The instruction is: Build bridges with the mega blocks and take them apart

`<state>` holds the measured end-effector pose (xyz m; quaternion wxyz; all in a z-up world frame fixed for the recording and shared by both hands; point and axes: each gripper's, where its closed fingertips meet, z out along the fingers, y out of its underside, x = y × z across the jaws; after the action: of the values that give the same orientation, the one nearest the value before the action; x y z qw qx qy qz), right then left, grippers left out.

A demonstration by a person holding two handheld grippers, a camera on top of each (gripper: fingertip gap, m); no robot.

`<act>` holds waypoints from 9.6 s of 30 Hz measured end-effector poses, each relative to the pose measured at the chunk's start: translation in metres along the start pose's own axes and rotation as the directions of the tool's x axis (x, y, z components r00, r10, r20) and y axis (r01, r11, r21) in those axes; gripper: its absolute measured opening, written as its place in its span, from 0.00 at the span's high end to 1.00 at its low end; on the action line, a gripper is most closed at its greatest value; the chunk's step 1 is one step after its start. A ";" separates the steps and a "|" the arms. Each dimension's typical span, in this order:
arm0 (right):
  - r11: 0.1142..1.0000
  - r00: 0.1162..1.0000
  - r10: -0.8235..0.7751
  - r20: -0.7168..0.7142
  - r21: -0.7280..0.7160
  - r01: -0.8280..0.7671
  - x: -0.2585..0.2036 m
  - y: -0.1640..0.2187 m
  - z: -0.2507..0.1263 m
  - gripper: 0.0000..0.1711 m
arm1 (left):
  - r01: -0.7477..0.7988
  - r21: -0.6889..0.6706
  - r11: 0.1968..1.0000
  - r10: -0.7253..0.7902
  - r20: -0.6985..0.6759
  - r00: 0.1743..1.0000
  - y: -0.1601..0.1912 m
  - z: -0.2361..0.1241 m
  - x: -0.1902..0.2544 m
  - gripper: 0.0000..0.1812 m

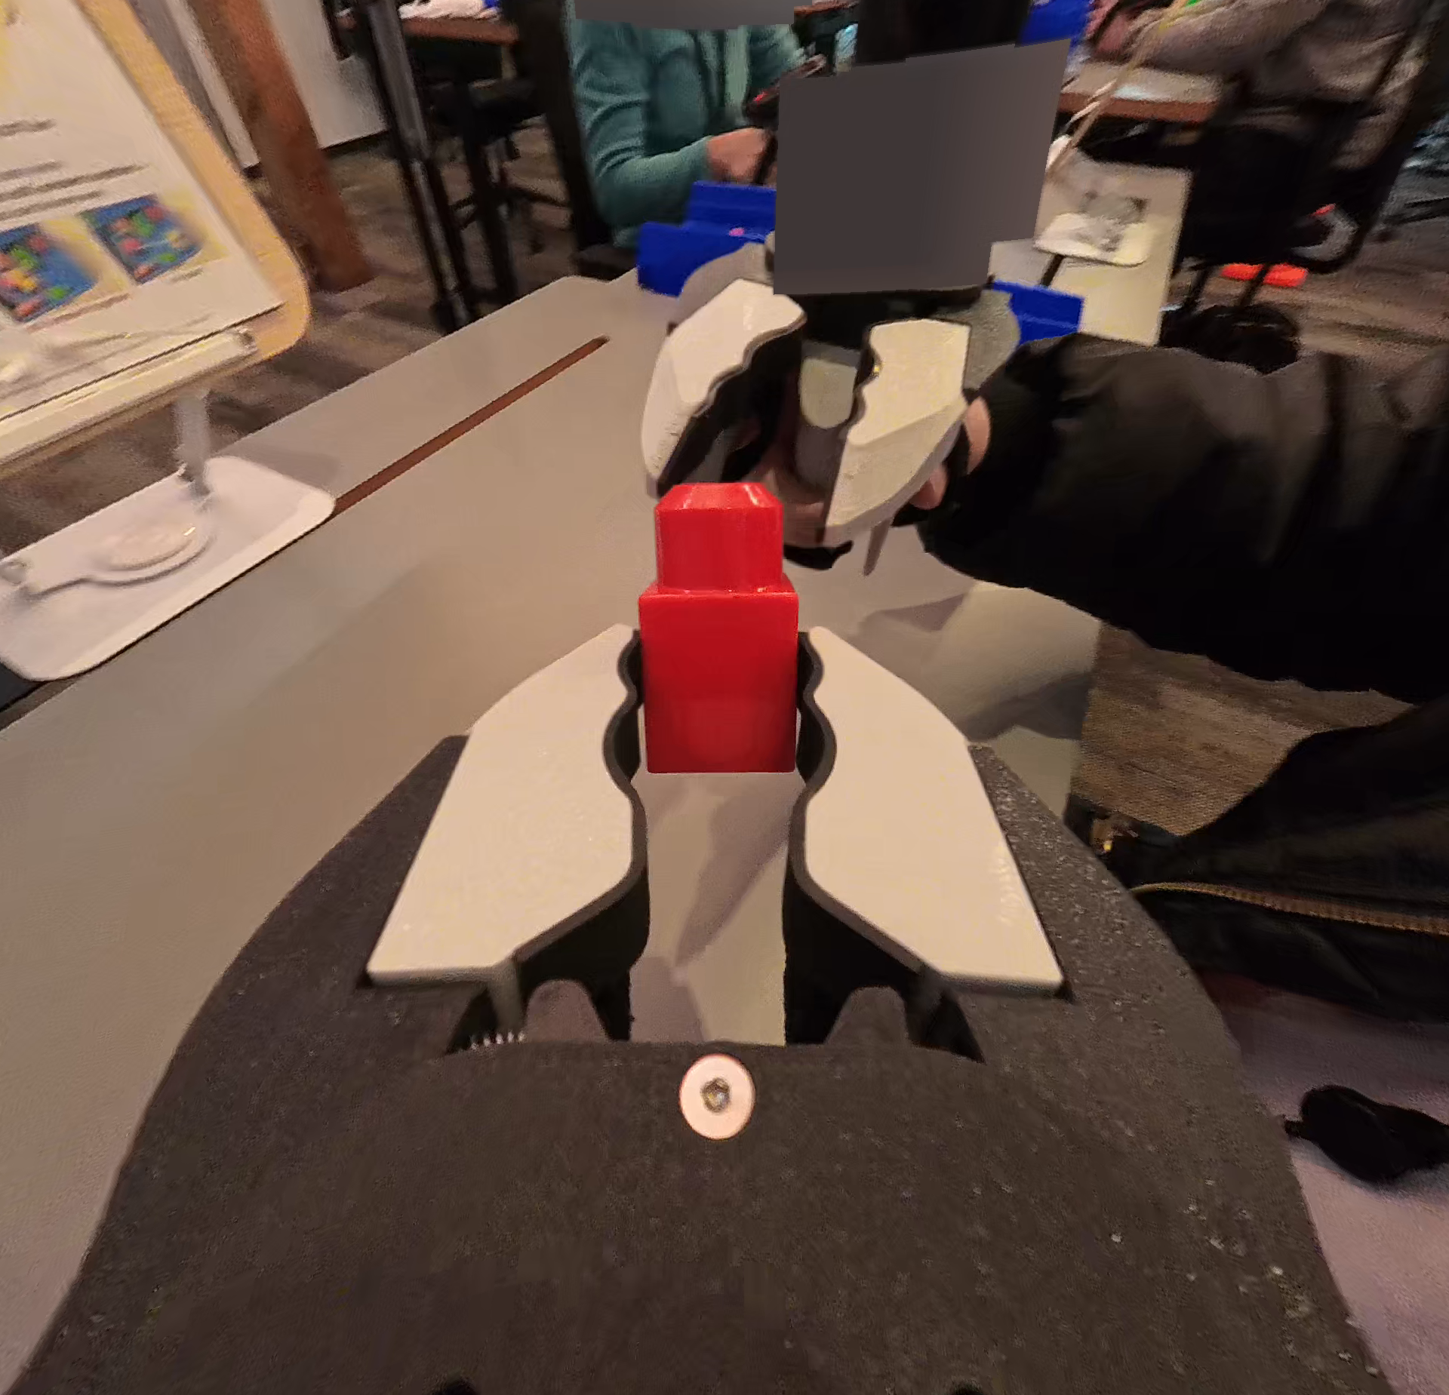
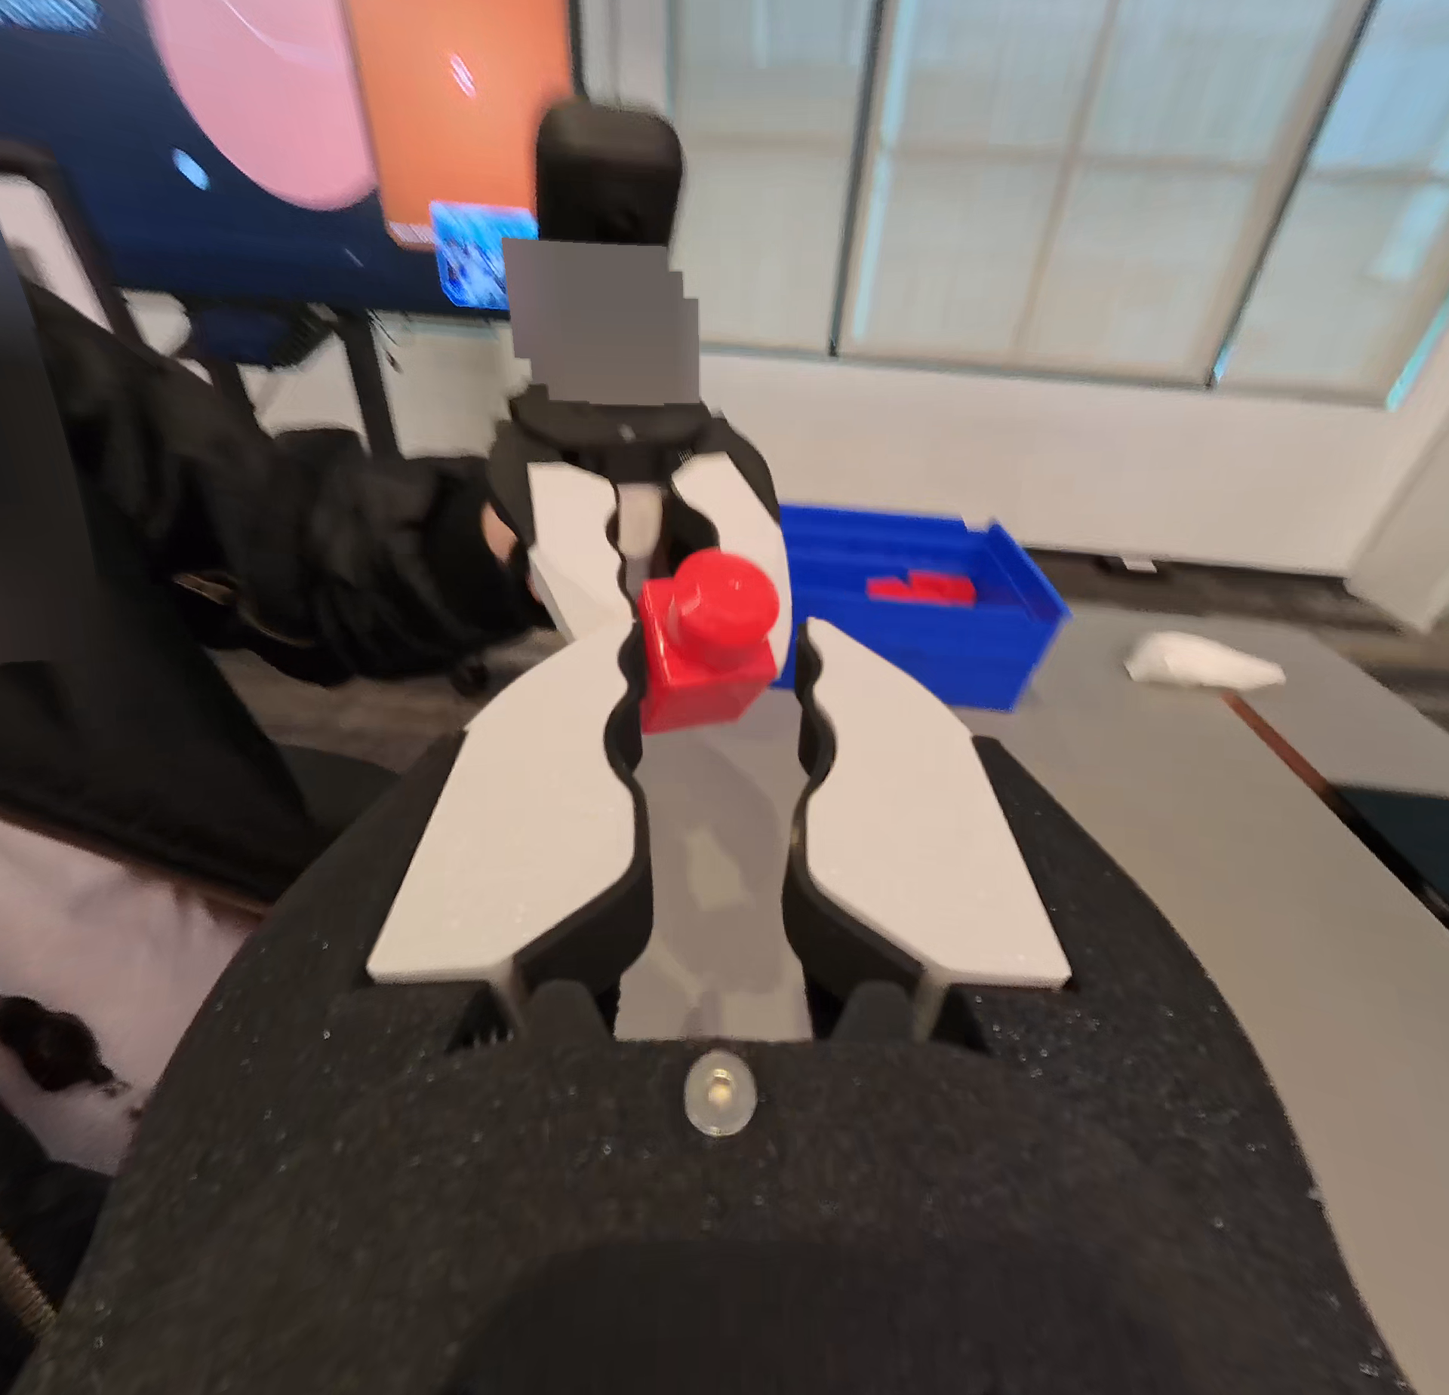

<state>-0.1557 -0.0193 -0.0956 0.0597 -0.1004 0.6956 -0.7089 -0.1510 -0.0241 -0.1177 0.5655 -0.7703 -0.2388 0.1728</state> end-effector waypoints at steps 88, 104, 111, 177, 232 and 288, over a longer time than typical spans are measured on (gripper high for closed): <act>0.980 0.976 0.018 -0.215 -0.192 -0.061 0.092 0.155 -0.017 0.79 | 0.939 -0.112 0.324 -0.586 0.756 0.292 0.219 -0.311 -0.185 0.74; 0.991 0.981 0.063 -0.184 -0.105 -0.083 0.089 0.144 -0.026 0.80 | 0.993 0.120 -0.007 -0.520 0.848 -0.106 0.263 -0.296 -0.177 0.70; 0.991 0.981 0.078 -0.178 -0.091 -0.095 0.091 0.142 -0.028 0.80 | 0.994 0.111 -0.003 -0.433 0.896 -0.101 0.269 -0.302 -0.183 0.73; 0.989 0.983 0.059 -0.174 -0.124 -0.081 0.089 0.146 -0.025 0.82 | 0.784 0.226 0.579 -0.699 0.633 0.333 0.130 -0.278 -0.259 0.79; 0.929 0.802 0.052 -0.595 -0.265 -0.257 0.131 0.179 0.007 0.83 | 0.014 0.195 0.981 -0.083 0.349 0.934 0.061 -0.084 -0.051 0.85; 0.761 0.848 -0.039 -0.529 -0.565 -0.318 0.121 0.225 0.002 0.90 | -0.012 0.289 0.957 -0.094 0.349 0.932 0.045 -0.125 -0.034 0.88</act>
<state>-0.2850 -0.0540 -0.3128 -0.1095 0.1311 0.8885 -0.4259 -0.1038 -0.1528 -0.1236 0.6213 -0.6303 -0.3268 0.3314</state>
